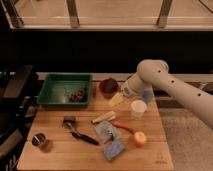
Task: Place sponge in tray
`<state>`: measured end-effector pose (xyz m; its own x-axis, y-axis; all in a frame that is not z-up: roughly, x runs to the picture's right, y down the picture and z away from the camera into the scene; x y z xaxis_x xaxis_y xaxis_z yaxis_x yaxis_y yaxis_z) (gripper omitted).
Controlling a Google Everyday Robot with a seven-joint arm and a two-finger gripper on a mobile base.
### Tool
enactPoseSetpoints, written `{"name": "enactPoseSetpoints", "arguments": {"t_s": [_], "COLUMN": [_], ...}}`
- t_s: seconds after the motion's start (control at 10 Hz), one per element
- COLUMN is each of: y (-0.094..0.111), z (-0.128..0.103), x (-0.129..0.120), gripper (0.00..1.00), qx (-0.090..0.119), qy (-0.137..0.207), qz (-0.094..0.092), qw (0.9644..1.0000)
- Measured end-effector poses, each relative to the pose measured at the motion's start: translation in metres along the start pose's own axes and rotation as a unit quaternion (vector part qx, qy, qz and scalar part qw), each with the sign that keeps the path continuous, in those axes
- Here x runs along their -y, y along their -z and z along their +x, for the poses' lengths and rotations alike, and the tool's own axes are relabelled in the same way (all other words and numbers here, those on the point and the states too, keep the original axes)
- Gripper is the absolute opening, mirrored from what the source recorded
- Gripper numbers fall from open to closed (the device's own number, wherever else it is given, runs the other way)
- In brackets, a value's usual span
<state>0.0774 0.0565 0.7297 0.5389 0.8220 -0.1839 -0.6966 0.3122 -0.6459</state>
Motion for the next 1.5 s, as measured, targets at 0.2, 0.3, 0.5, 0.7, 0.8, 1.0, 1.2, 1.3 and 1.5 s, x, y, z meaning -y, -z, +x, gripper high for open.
{"name": "enactPoseSetpoints", "arguments": {"t_s": [0.2,0.3,0.5,0.7,0.8,1.0,1.2,1.3,1.5], "y": [0.000,0.000,0.000,0.000,0.000,0.002,0.006,0.008,0.011], "z": [0.000,0.000,0.000,0.000,0.000,0.000,0.009,0.017,0.048], "x": [0.000,0.000,0.000,0.000,0.000,0.000,-0.008,-0.014,-0.037], "gripper": [0.79,0.79,0.79,0.79,0.79,0.79,0.79,0.79,0.79], "qx": [0.000,0.000,0.000,0.000,0.000,-0.006,-0.021,-0.023,-0.023], "qy": [0.000,0.001,0.000,0.000,0.001,0.007,0.042,0.055,0.106], "qz": [0.000,0.000,0.000,0.000,0.000,-0.003,-0.018,-0.024,-0.043], "qw": [1.0000,1.0000,1.0000,1.0000,1.0000,0.9999,0.9987,0.9979,0.9931]}}
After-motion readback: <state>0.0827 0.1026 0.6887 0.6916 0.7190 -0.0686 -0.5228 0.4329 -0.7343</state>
